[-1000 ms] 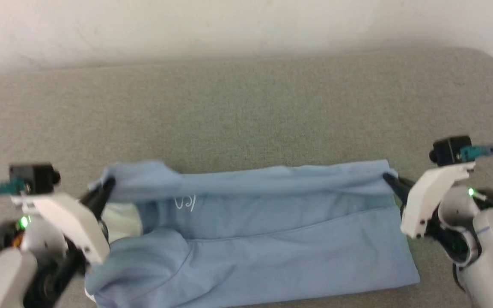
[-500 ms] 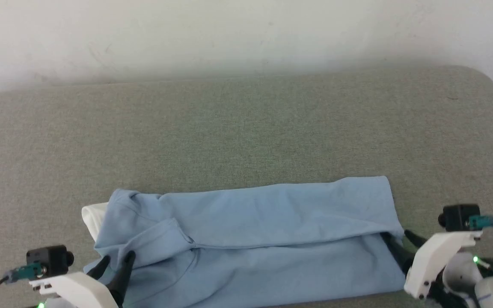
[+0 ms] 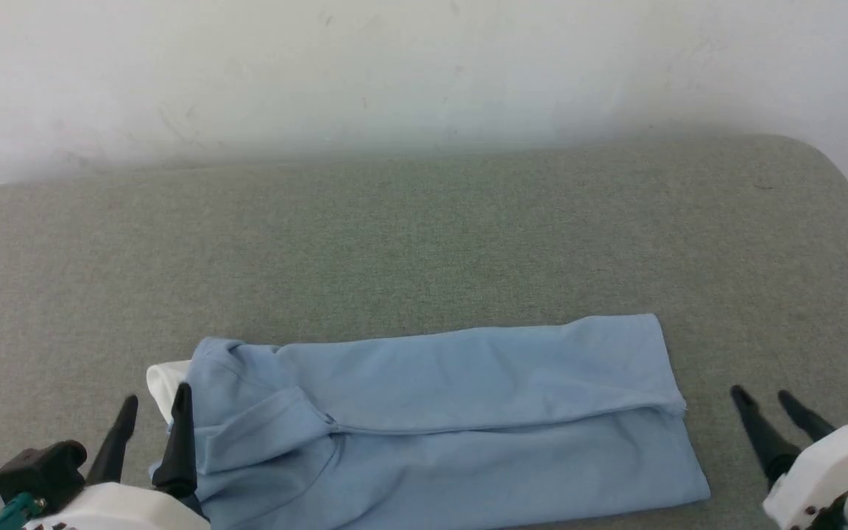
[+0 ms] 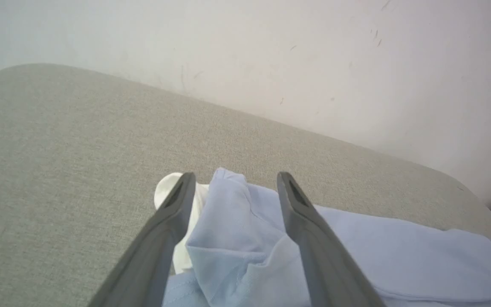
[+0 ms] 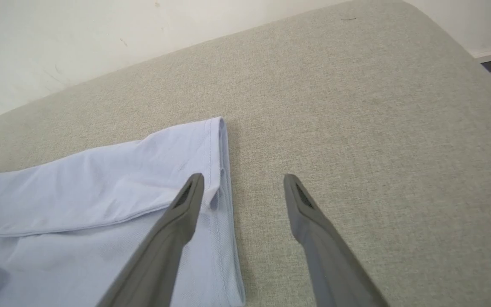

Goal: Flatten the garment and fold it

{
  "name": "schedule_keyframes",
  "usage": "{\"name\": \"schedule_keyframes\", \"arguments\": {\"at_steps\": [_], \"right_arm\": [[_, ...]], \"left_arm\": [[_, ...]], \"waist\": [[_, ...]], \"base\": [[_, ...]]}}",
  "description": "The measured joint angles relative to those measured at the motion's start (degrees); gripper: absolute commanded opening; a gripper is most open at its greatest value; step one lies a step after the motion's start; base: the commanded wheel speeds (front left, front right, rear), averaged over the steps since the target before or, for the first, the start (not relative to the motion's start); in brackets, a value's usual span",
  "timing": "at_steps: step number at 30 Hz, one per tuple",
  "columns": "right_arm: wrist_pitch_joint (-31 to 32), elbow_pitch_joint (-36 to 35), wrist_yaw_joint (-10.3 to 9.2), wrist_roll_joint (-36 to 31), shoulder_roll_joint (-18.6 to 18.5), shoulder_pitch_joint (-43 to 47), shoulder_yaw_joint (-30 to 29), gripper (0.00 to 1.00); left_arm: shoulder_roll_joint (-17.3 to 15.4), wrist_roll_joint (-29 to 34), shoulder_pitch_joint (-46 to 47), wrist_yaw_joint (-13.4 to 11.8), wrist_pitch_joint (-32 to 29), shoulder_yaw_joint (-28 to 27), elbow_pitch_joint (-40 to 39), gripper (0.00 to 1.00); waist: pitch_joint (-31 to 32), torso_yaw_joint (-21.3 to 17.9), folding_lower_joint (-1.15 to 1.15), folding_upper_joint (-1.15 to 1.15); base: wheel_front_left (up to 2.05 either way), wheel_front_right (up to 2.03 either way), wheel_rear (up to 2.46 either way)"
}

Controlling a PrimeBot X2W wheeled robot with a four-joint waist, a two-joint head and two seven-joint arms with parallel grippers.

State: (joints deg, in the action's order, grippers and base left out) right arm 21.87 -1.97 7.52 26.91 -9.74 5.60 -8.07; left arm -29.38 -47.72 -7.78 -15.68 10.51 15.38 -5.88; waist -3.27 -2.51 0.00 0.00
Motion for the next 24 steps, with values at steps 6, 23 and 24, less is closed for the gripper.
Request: {"name": "schedule_keyframes", "arguments": {"at_steps": [6, 23, 24], "right_arm": [[6.4, 2.9, 0.00, -0.5, 0.8, -5.1, -2.4, 1.00], [16.9, 28.9, -0.02, -1.2, -0.8, -18.0, 3.7, 0.49], [18.0, 29.3, -0.07, -0.9, -1.0, -18.4, 4.2, 0.25]], "left_arm": [[1.7, 9.1, 3.4, 0.0, 3.7, 1.1, -0.3, 1.00], [9.7, 22.2, 5.2, 3.5, 4.2, -1.5, -1.3, 1.00], [9.9, 22.3, 5.2, 3.6, 4.2, -1.7, -1.1, 1.00]], "waist": [[-0.1, 1.3, 0.01, 0.00], [-1.5, 7.2, 0.00, 0.00], [-1.5, 7.2, 0.00, 0.00]], "base": [[0.00, 0.00, 0.00], [0.00, 0.00, 0.00], [0.00, 0.00, 0.00]]}}
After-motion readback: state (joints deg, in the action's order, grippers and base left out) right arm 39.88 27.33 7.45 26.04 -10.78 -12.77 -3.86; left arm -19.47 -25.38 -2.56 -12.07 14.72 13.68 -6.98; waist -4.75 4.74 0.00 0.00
